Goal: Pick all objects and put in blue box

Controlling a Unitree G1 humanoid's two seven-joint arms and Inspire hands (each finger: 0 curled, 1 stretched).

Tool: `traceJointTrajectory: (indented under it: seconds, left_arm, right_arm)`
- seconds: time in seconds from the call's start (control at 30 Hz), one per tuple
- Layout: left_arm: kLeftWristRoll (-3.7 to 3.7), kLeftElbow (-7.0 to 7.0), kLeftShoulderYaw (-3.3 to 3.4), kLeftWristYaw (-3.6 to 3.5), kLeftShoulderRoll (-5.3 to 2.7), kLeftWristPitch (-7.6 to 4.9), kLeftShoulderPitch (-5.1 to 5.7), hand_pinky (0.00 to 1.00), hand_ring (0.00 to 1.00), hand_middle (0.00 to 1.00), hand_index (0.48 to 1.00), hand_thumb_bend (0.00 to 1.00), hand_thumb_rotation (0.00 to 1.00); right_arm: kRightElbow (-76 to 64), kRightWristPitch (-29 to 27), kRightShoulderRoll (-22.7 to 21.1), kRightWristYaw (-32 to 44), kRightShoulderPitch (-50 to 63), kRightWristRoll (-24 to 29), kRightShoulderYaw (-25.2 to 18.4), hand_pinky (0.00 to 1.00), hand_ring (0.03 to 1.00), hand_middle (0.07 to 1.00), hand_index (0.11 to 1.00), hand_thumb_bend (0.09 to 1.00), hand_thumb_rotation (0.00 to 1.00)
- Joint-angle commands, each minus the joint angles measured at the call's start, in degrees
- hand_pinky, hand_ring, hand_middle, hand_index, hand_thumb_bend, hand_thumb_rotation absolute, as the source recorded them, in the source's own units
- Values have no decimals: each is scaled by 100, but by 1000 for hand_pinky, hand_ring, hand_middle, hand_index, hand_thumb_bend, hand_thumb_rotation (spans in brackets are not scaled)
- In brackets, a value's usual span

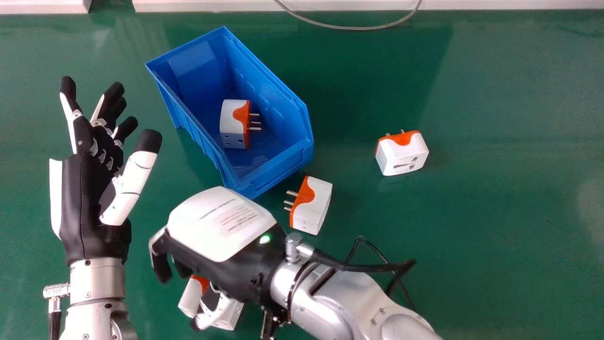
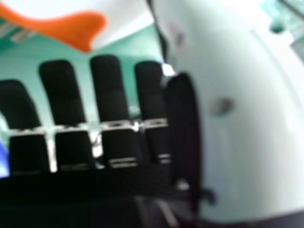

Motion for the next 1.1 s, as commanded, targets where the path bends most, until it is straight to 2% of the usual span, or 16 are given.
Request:
traceJointTrajectory:
  seconds: [0.0,0.07,0.2,0.27,0.33,0.43,0.53,0.67,0.7,0.77,0.83,0.9,0.97,1.0,1.03,1.07]
  left_arm:
    - [-33,-137,7,-35,30,-14,48,893,937,917,911,849,564]
    - [-53,-146,8,-51,35,3,53,900,940,918,913,851,559]
    - [-149,-127,12,-153,24,-22,40,901,941,919,915,842,550]
    - [-71,-104,30,-101,28,-48,33,901,941,920,916,836,542]
    - [-73,-112,34,-100,29,-23,32,894,937,917,911,845,551]
    - [-84,-141,31,-91,20,13,34,896,938,917,910,848,550]
    - [-43,-135,30,-71,26,8,33,893,937,916,909,851,554]
    - [-40,-137,25,-64,21,37,15,892,936,918,910,850,558]
    - [-36,-132,27,-58,20,39,9,893,937,918,911,850,559]
    - [-37,-125,26,-62,22,29,-2,898,939,918,910,858,561]
    - [-39,-110,29,-64,26,18,-19,899,939,918,910,858,561]
    - [-6,-103,33,-41,34,9,-28,899,939,918,910,857,561]
    - [-15,-101,35,-43,32,11,-37,899,939,918,910,859,561]
    - [-40,-95,33,-61,26,4,-45,897,938,918,910,859,561]
    - [-56,-89,32,-74,21,-4,-50,897,938,918,910,859,561]
    - [-58,-85,31,-75,19,-7,-56,896,937,918,910,859,560]
  right_arm:
    - [-476,333,-29,923,-101,-162,47,674,790,830,647,718,103]
    - [-700,534,-15,1438,-93,-207,36,879,931,945,804,865,122]
    - [-949,792,-15,2159,-136,-382,86,961,978,982,897,898,149]
    - [-967,834,0,2291,-131,-390,80,980,989,991,929,918,192]
    - [-949,862,12,2352,-136,-388,81,994,997,998,957,963,281]
    - [-924,888,26,2340,-107,-390,75,997,999,999,962,961,280]
    - [-869,926,41,2294,-87,-383,82,999,1000,1000,960,936,231]
    - [-738,957,96,2173,-67,-287,63,1000,1000,1000,960,924,225]
    - [-695,984,136,2147,-51,-230,38,991,1000,1000,959,918,215]
    - [-597,982,194,2029,-48,-133,-1,846,1000,1000,935,882,132]
    - [-457,881,190,1784,-96,-158,28,825,1000,1000,930,881,125]
    - [-212,734,202,1240,-93,-220,67,799,1000,1000,922,878,115]
    - [95,515,236,453,-10,-165,51,764,992,1000,903,876,101]
    - [345,318,271,-3,21,-28,16,710,926,949,854,856,81]
    - [519,180,294,-309,37,72,-7,710,926,949,854,856,81]
    - [666,10,302,-578,48,209,-42,628,816,858,790,787,65]
